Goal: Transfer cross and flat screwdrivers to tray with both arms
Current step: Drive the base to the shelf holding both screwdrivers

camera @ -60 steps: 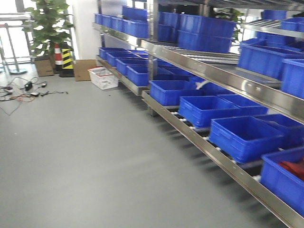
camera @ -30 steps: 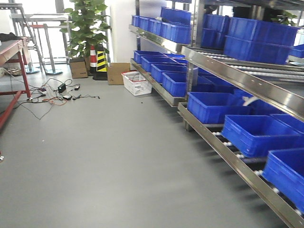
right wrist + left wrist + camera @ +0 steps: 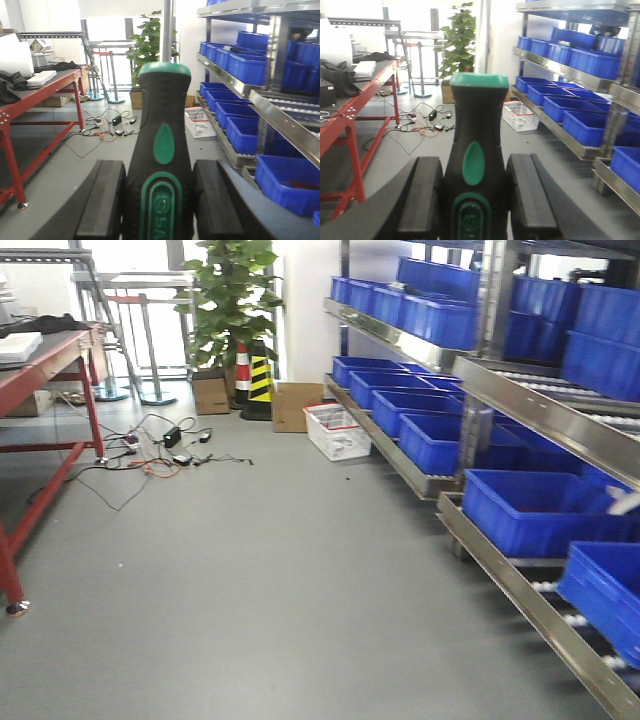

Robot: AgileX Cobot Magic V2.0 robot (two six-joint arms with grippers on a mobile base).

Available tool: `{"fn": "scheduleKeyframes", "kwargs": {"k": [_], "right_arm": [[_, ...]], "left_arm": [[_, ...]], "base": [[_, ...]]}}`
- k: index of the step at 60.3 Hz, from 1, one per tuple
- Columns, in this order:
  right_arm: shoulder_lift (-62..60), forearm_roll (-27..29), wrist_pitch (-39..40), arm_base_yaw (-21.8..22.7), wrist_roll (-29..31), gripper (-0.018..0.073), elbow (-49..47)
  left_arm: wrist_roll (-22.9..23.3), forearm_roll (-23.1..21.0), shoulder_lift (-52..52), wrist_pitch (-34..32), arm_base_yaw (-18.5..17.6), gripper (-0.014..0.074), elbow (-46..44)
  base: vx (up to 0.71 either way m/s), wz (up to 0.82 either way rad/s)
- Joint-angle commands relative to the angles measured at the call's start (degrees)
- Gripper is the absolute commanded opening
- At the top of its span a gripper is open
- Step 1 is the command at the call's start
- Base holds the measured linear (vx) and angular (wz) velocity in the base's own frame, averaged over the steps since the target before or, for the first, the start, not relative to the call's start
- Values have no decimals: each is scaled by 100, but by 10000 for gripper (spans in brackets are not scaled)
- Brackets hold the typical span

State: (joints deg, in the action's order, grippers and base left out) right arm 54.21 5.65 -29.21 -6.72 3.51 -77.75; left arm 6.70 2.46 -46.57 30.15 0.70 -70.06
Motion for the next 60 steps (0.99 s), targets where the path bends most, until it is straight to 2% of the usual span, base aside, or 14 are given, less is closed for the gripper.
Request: {"fn": "scheduleKeyframes", "kwargs": {"k": [1,33,45,60], "right_arm": [[-33,7,553,5,31,-8,-159],[-33,7,553,5,31,-8,-159],[-33,7,563,5,31,-8,-159],[-11,7,557,5,31,-8,-159]], "left_arm": [[59,-26,5,-541,-25,0,-180],[59,-26,11,-541,-25,0,-180],[59,-26,11,-541,-25,0,-180],[59,-26,11,-541,-25,0,-180]], "base": [[55,27],[52,19],[51,-33],[46,-70]]}}
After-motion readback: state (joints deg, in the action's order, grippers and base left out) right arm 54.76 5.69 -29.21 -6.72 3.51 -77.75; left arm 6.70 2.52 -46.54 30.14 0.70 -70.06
